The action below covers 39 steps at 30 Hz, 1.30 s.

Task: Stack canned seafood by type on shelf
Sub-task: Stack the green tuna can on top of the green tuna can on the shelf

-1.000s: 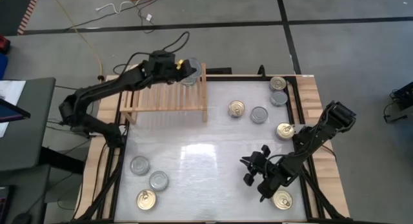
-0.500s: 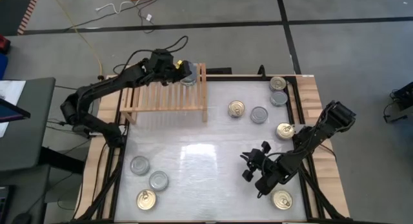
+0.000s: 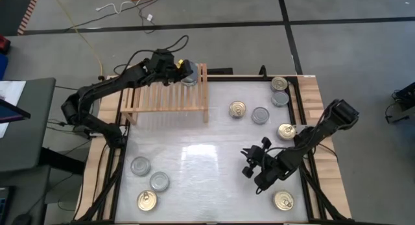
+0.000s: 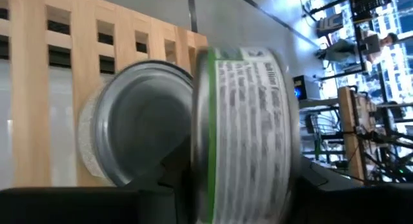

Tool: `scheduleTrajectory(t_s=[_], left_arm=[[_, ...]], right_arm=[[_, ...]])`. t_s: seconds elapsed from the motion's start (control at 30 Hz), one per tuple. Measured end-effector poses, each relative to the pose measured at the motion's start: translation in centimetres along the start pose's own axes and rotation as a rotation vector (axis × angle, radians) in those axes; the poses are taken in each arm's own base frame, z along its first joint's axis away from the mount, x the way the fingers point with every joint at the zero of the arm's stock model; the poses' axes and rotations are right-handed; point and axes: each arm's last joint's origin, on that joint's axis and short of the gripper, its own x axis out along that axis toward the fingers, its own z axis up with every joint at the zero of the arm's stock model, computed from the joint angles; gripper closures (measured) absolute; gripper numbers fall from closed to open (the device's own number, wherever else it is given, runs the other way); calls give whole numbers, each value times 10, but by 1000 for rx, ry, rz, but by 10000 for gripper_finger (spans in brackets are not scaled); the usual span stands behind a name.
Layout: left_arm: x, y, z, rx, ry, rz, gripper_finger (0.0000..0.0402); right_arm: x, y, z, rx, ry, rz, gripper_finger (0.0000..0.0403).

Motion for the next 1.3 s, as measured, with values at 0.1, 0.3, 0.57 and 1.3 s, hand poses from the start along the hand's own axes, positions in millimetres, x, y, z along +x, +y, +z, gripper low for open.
scheduleTrajectory(t_s=[0.1, 0.3, 0.57, 1.3], left_arm=[[0, 0, 0, -3, -4, 2, 250], [0, 0, 1, -20, -44, 17, 249], [0, 1, 3, -20, -83, 38, 247], [-1, 5, 0, 13, -76, 100, 180]], right_arm=[[-5, -1, 3, 9, -7, 20, 326], [-11, 1, 0, -2, -10, 42, 326], [-11, 1, 1, 0, -13, 41, 326], [-11, 1, 1, 3, -14, 40, 326]])
